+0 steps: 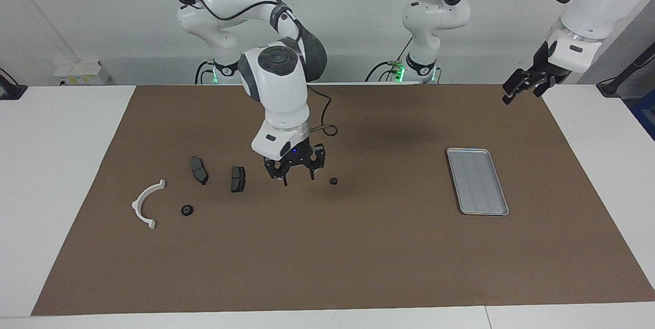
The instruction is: Place bearing gear from tray to pile
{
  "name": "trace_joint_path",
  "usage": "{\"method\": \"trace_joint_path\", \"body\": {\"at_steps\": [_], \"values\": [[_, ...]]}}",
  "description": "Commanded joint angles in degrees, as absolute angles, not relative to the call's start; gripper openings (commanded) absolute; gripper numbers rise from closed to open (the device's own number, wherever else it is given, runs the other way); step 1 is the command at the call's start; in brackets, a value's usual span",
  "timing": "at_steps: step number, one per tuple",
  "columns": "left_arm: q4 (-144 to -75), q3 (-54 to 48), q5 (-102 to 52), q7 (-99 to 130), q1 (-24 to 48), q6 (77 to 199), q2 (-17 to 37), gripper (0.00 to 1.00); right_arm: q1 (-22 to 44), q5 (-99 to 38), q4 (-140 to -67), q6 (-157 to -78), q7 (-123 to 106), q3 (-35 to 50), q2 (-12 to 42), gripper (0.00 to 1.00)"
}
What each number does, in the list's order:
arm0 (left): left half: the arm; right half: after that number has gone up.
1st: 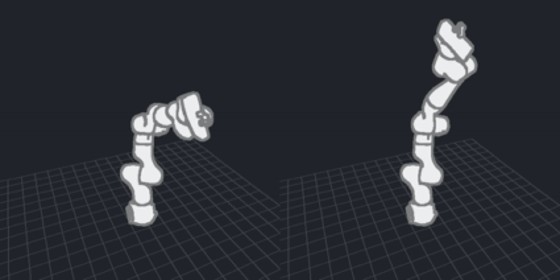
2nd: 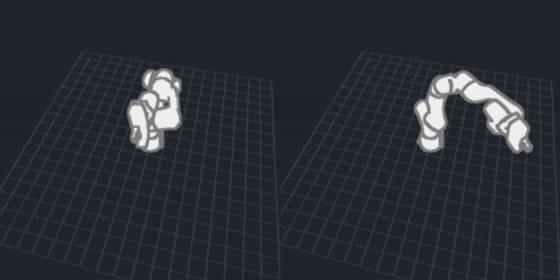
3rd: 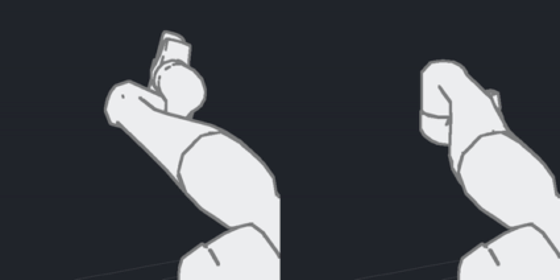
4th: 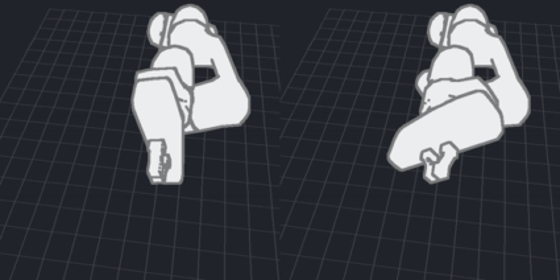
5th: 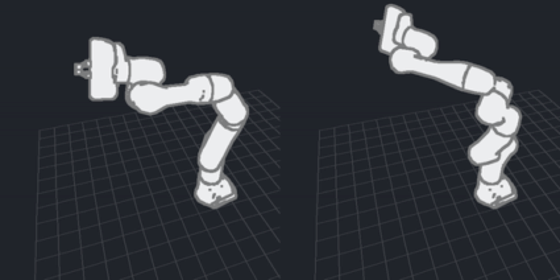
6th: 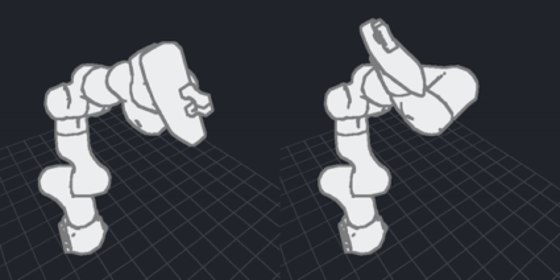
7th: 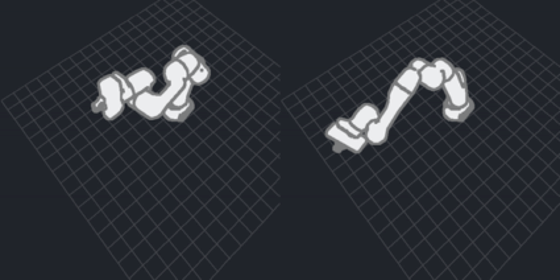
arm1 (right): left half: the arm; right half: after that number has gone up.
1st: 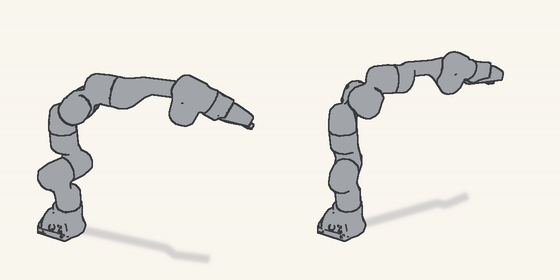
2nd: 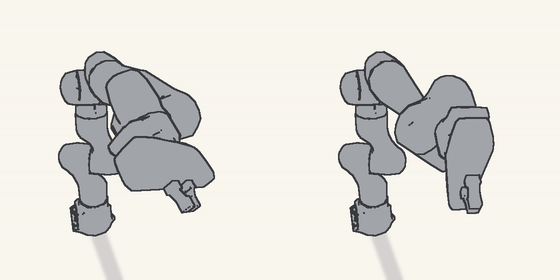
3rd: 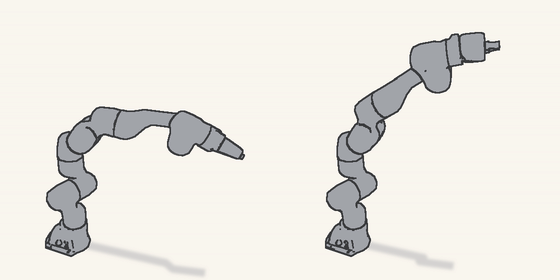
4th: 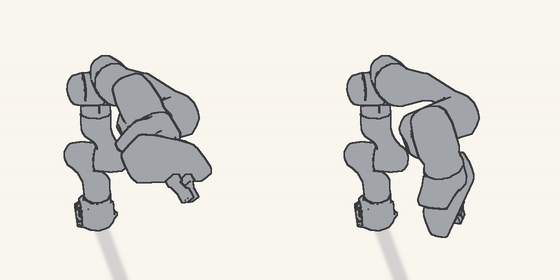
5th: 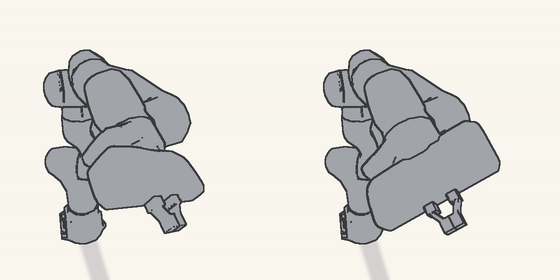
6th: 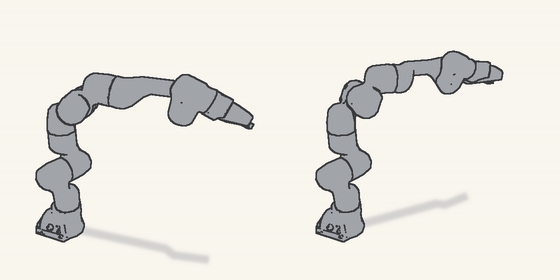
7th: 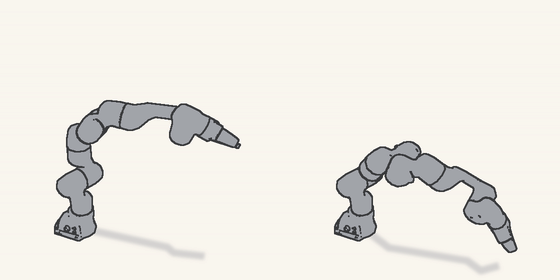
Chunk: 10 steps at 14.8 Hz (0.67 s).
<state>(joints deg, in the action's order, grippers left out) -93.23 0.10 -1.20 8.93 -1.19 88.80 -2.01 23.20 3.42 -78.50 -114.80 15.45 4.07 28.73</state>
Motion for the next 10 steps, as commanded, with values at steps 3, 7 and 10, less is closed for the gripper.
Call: {"method": "trace_joint_path", "body": {"at_steps": [3, 7, 10], "values": [[-93.43, 0.26, -2.11, 8.26, -1.14, 88.33, -2.37, 1.00, 25.66, 3.25, -84.20, -120.93, 20.03, 4.22, 30.58, 0.69], [-93.52, 0.17, -2.11, 8.35, -1.23, 88.15, -2.46, 1.00, 29.09, 2.90, -84.55, -122.16, 24.17, 4.22, 31.81, 0.69], [-93.52, 0.09, -2.11, 8.26, -1.14, 88.15, -2.46, 1.00, 29.18, 2.99, -88.23, -126.02, 24.17, 4.22, 32.08, 0.67]]}}
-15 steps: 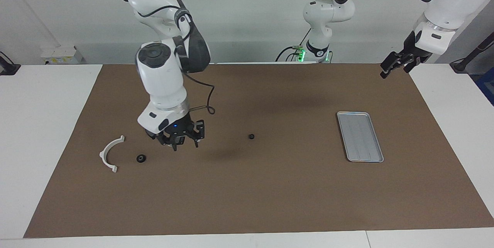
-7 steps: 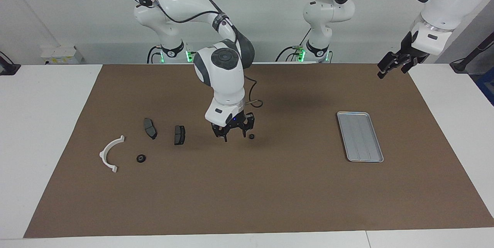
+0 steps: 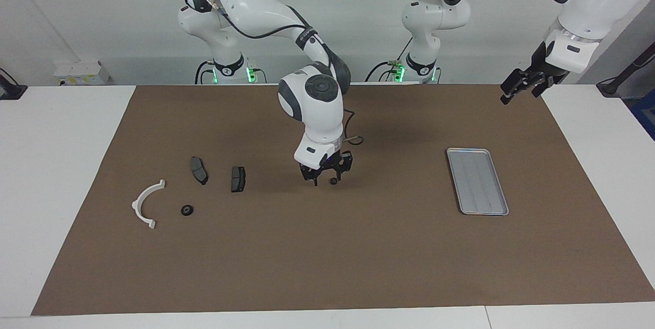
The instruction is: Place bearing gear from tray to pile
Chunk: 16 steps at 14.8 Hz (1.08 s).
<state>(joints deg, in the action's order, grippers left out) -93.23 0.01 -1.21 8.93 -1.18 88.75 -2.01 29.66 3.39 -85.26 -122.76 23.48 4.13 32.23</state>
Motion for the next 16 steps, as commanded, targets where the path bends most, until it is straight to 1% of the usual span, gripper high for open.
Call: {"method": "trace_joint_path", "body": {"at_steps": [1, 5, 16], "values": [[-93.52, 0.09, -2.11, 8.26, -1.23, 88.15, -2.55, 1.00, 29.18, 2.90, -89.37, -127.08, 24.17, 4.22, 31.99, 0.66], [-93.52, 0.18, -2.11, 8.35, -1.23, 88.15, -2.46, 1.00, 29.09, 2.99, -92.02, -130.16, 24.08, 4.22, 32.08, 0.64], [-93.52, 0.18, -2.11, 8.26, -1.14, 88.16, -2.46, 1.00, 30.76, 2.99, -92.28, -130.52, 26.19, 4.22, 32.17, 0.64]]}}
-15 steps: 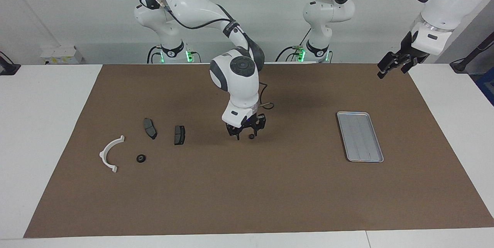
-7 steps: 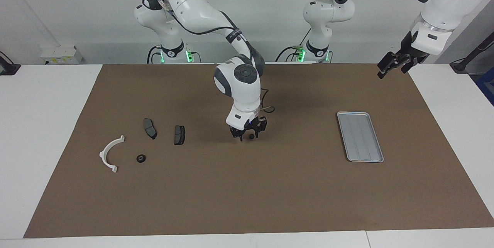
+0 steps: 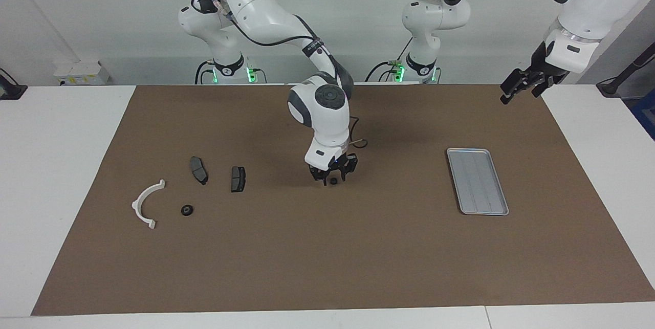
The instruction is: Place bearing gear from tray to pile
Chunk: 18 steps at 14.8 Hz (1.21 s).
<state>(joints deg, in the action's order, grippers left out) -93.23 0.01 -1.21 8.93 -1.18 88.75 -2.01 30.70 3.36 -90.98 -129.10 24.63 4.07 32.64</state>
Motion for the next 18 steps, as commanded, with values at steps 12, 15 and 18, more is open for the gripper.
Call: {"method": "trace_joint_path", "body": {"at_steps": [12, 15, 18], "values": [[-93.43, 0.18, -2.11, 8.26, -1.14, 88.24, -2.46, 1.00, 30.76, 2.99, -93.34, -131.74, 26.10, 4.13, 32.70, 0.64], [-93.51, 0.18, -2.11, 8.26, -1.14, 88.24, -2.46, 1.00, 30.76, 2.99, -93.52, -132.01, 26.10, 4.22, 32.61, 0.64], [-93.43, 0.18, -2.11, 8.26, -1.14, 88.24, -2.46, 1.00, 30.85, 2.99, -93.69, -132.10, 26.19, 4.22, 32.61, 0.64]]}}
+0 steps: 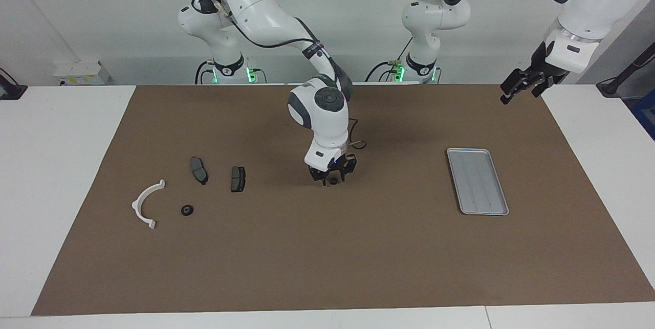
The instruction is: Place bearing gear from tray to pile
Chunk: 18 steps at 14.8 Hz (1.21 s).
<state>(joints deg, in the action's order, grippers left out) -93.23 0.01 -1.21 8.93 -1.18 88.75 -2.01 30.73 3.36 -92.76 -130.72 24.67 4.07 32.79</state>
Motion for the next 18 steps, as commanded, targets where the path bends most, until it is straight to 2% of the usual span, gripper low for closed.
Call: {"method": "trace_joint_path", "body": {"at_steps": [1, 11, 13, 15, 18], "values": [[-93.43, 0.18, -2.11, 8.35, -1.14, 88.24, -2.46, 1.00, 31.37, 2.99, -93.69, -132.45, 26.28, 4.22, 32.78, 0.64], [-93.51, 0.18, -2.11, 8.26, -1.14, 88.24, -2.46, 1.00, 30.94, 2.99, -96.33, -135.88, 25.67, 4.22, 32.87, 0.61], [-93.43, 0.18, -2.11, 8.26, -1.14, 88.24, -2.46, 1.00, 30.94, 2.99, -96.33, -135.79, 25.66, 4.22, 32.87, 0.53], [-93.52, 0.09, -2.11, 8.26, -1.23, 88.16, -2.55, 1.00, 30.94, 2.99, -96.33, -135.79, 25.66, 4.22, 32.87, 0.40], [-93.52, 0.09, -2.11, 8.35, -1.23, 88.15, -2.55, 1.00, 30.85, 2.99, -96.24, -135.79, 25.75, 4.22, 32.87, 0.16]]}}
